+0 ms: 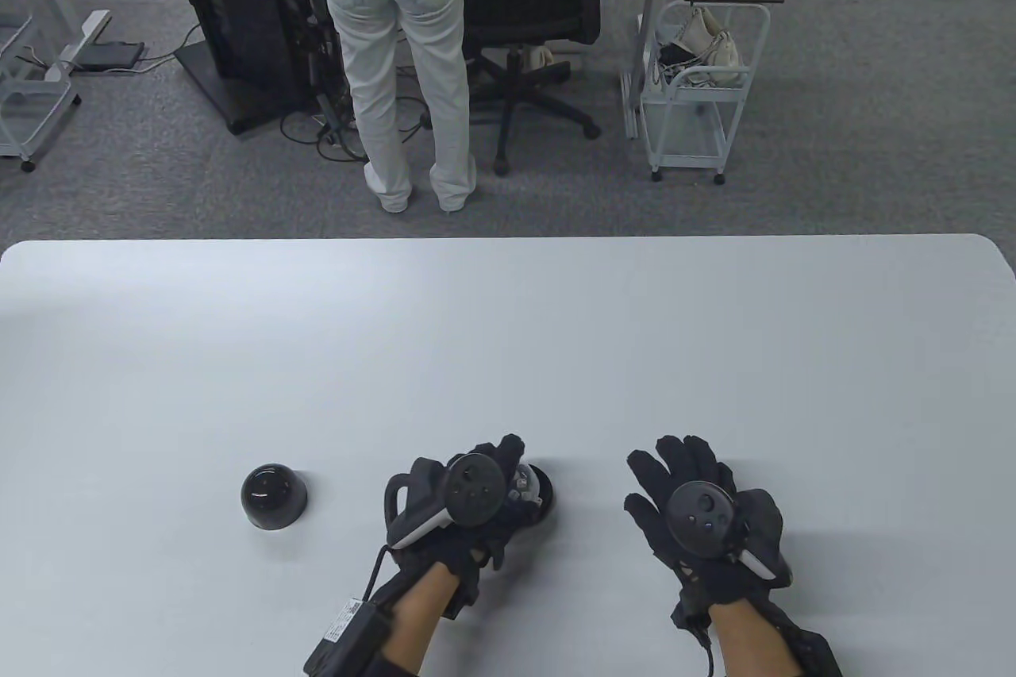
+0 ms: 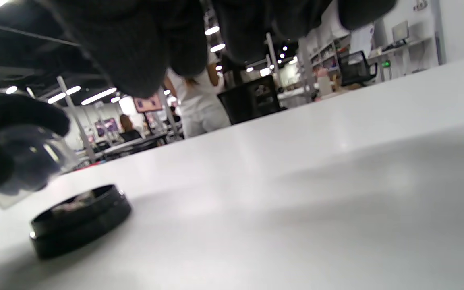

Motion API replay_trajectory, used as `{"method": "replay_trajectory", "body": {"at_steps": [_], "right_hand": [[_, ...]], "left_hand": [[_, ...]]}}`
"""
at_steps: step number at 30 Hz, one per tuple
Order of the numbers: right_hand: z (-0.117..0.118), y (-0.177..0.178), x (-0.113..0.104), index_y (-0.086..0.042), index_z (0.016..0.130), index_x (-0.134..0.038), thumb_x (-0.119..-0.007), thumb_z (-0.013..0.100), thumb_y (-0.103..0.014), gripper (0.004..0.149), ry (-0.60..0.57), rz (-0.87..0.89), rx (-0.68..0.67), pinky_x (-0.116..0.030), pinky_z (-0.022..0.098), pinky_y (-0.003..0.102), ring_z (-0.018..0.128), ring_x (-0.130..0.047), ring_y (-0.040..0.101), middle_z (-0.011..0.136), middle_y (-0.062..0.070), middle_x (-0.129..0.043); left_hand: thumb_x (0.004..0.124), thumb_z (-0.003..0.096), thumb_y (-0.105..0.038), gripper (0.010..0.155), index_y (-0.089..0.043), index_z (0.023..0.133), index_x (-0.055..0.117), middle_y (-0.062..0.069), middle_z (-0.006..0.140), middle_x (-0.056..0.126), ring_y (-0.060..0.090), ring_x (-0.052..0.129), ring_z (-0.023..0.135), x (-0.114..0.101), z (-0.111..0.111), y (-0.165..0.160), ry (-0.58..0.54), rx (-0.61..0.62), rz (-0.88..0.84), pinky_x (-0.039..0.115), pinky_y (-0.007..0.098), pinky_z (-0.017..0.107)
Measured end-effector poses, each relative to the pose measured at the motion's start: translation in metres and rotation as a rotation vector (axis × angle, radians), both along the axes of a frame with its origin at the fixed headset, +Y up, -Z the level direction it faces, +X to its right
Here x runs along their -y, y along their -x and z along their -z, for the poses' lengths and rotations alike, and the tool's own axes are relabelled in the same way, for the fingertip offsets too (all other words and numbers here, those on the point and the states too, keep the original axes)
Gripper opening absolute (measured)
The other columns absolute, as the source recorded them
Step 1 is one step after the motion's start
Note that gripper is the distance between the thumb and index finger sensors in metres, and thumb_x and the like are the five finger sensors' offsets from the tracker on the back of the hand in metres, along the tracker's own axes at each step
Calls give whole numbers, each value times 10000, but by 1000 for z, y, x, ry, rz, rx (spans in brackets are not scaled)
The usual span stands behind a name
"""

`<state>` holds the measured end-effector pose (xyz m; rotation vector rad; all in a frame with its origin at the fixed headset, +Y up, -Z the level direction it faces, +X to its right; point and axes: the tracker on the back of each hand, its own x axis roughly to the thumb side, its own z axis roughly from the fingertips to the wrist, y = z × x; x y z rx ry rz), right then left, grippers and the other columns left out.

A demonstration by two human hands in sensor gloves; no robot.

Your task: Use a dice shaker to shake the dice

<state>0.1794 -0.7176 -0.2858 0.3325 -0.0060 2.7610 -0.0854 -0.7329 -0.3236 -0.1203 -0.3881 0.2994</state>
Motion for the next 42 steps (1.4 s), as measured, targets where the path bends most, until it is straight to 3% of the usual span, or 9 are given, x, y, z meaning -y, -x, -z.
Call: {"method": "replay_trajectory", "body": {"at_steps": [6,15,16,23,26,30,34,38,42], "right_hand": [[0,-1,-1,-224,1084,-637,-784,588,-398,545,-5,10,-1,-460,700,746,1051,-405,556,1133,238,-495],[0,-1,0,-227,1085,-634,-781,589,-399,545,-2,6,-1,-461,700,746,1051,-406,555,1133,238,-496],[0,-1,0,-225,1084,-636,-781,590,-399,544,-1,7,0,-462,700,745,1051,-407,555,1132,241,-496],[0,-1,2,-224,1086,-635,-779,591,-400,545,16,4,-1,-459,701,746,1051,-405,556,1134,240,-494],[0,-1,1,-218,1083,-640,-780,591,-400,543,12,4,-6,-459,701,746,1052,-402,556,1134,238,-493],[-1,-1,-3,-223,1086,-636,-780,591,-400,545,-2,7,-11,-457,702,746,1055,-400,554,1135,239,-493],[-1,-1,-3,-224,1086,-636,-779,592,-403,545,-9,8,-12,-457,703,746,1054,-401,554,1136,239,-492],[-1,0,-3,-224,1090,-630,-776,592,-409,551,-17,3,-14,-460,701,746,1054,-402,552,1135,241,-492],[-1,1,-2,-223,1091,-626,-776,591,-414,556,-24,-9,-10,-458,701,747,1057,-394,549,1139,240,-482]], "left_hand": [[838,483,-576,821,-283,1116,403,198,1082,635,443,746,930,15,8,-20,63,-7,86,664,628,650],[845,485,-548,821,-275,1119,400,217,1090,627,462,746,936,22,9,-13,73,-44,65,669,634,641],[817,495,-573,833,-306,1120,334,191,1110,584,449,731,951,25,9,-11,123,-53,95,667,624,651],[810,502,-553,863,-312,1118,256,209,1136,504,490,654,980,26,8,-12,127,-72,92,628,643,662],[771,492,-610,967,-338,1073,48,238,1169,310,534,500,1024,21,6,-5,141,-10,84,548,674,685],[761,474,-663,941,-336,1112,152,235,1180,284,544,430,1046,-15,-3,29,36,-40,-20,499,696,695],[776,495,-626,855,-307,1135,307,237,1176,358,549,458,1041,-36,-6,89,-81,-242,13,510,701,688],[779,503,-617,832,-302,1137,341,234,1177,362,540,460,1050,-31,-5,148,-34,-404,115,523,697,688],[786,501,-619,835,-305,1134,341,229,1176,362,533,460,1054,-9,-9,196,-10,-569,198,535,692,685]]}}
